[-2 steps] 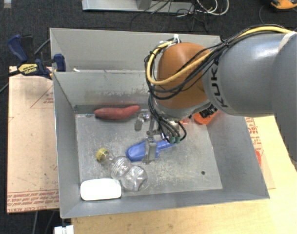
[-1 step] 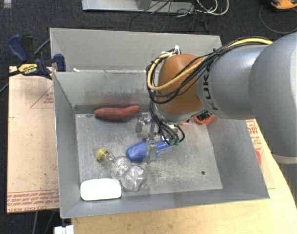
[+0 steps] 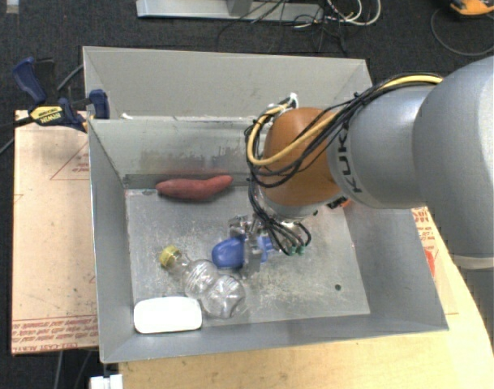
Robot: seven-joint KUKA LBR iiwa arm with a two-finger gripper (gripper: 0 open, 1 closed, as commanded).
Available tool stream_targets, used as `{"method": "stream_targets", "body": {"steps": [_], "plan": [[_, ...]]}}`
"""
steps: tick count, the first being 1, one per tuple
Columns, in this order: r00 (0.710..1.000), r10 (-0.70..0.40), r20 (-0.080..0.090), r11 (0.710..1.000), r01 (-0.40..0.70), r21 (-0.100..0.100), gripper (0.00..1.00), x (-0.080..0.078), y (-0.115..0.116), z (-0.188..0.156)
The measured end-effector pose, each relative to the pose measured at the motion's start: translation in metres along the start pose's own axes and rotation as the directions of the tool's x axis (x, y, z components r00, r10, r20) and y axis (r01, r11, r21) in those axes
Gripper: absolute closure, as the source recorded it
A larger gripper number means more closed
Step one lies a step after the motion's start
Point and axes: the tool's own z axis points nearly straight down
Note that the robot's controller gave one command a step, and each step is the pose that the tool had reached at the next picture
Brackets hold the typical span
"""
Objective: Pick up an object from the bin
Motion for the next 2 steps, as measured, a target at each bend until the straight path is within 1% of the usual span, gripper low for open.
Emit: {"method": "stream_targets", "body": {"steps": [1,2], "plan": [[1.0,0.0,0.0,1.0,0.0,0.0,1.0,0.0,0.0,0.0],[0.998,0.07,0.003,0.998,-0.07,-0.001,1.0,0.015,-0.003,-0.138]]}}
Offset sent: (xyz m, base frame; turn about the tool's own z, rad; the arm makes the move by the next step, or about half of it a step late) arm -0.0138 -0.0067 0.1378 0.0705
